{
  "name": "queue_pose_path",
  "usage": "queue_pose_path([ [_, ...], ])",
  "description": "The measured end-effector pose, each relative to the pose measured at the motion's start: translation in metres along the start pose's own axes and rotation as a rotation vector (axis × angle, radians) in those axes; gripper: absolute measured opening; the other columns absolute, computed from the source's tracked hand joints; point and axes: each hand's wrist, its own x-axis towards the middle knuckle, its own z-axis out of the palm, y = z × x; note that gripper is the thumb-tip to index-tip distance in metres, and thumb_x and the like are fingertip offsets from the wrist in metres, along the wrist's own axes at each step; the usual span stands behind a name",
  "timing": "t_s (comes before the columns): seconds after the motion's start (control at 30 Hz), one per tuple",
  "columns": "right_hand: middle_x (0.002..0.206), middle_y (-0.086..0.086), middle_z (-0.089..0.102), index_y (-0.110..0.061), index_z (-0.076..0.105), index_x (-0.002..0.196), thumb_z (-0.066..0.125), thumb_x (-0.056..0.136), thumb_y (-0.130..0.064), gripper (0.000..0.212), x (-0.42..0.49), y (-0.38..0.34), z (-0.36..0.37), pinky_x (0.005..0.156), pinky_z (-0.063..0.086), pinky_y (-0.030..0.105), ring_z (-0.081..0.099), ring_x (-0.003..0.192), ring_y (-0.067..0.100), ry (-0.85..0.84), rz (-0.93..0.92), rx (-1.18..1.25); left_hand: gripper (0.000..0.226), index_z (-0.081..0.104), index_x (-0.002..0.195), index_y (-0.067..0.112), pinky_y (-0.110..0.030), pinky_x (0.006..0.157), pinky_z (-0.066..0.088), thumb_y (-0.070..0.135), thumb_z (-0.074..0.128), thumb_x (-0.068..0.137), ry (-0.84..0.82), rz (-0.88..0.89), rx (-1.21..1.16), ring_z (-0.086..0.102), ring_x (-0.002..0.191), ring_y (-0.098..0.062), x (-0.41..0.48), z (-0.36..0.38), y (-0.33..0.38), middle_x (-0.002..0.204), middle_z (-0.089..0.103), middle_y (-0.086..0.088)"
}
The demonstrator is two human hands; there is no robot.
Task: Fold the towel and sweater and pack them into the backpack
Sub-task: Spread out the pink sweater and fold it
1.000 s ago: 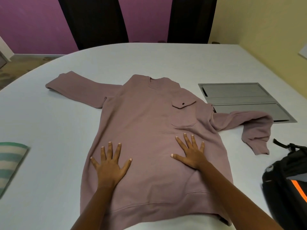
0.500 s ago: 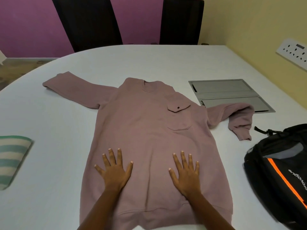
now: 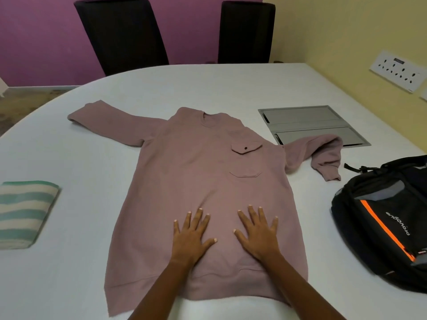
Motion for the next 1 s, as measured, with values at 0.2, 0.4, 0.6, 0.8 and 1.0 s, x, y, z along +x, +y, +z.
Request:
queue_pose_path([
  [0.2,0.158,0.005,-0.001,-0.03,0.002,0.149,-0.045,0.032,-0.078,0.134,-0.026,0.021,-0.001,0.115,0.003,0.051,-0.001,0.145,0.03,-0.037,0.063,0.097,0.141,0.007,0.149,0.027,-0.055,0.113,0.007,0.082,-0.041,0.03,-0.078,-0.093,-0.033,0.008,0.146,-0.023,-0.01,-0.014,-0.028,0.158,0.004,0.007],
  [0.4,0.156,0.016,0.007,-0.025,0.012,0.149,-0.035,0.048,-0.081,0.124,-0.035,0.002,0.004,0.113,0.014,0.053,0.01,0.142,0.043,-0.145,0.036,0.121,0.077,0.016,0.148,0.013,-0.051,0.115,0.009,0.064,0.017,0.09,-0.053,-0.234,0.0,0.01,0.144,-0.034,-0.008,-0.029,-0.005,0.158,0.009,-0.002],
  [0.6,0.136,0.009,0.051,-0.021,0.053,0.131,0.008,0.085,-0.067,0.079,-0.027,0.012,-0.021,0.099,0.04,0.042,0.048,0.124,0.03,0.017,-0.036,0.29,0.065,0.015,0.147,0.011,-0.053,0.115,0.002,0.049,0.028,0.096,0.008,-0.235,0.008,0.001,0.145,-0.033,0.015,-0.038,0.036,0.157,0.005,-0.016],
  [0.8,0.103,0.012,0.066,-0.004,0.065,0.107,0.046,0.096,-0.018,0.025,0.025,0.061,-0.061,0.075,0.036,0.021,0.06,0.096,0.026,0.278,0.204,0.86,0.064,0.009,0.149,0.01,-0.05,0.116,0.001,0.045,0.027,0.098,0.004,-0.174,-0.05,-0.003,0.145,-0.031,0.051,-0.053,0.084,0.157,0.002,-0.016],
  [1.0,0.09,0.015,0.058,-0.009,0.056,0.089,0.044,0.094,-0.016,0.015,0.095,0.106,-0.087,0.079,0.045,0.035,0.053,0.083,0.026,0.214,0.438,1.136,0.069,0.006,0.149,0.011,-0.048,0.117,0.006,0.051,0.028,0.096,0.057,-0.145,-0.128,0.001,0.146,-0.029,0.093,-0.073,0.125,0.157,0.005,-0.012],
])
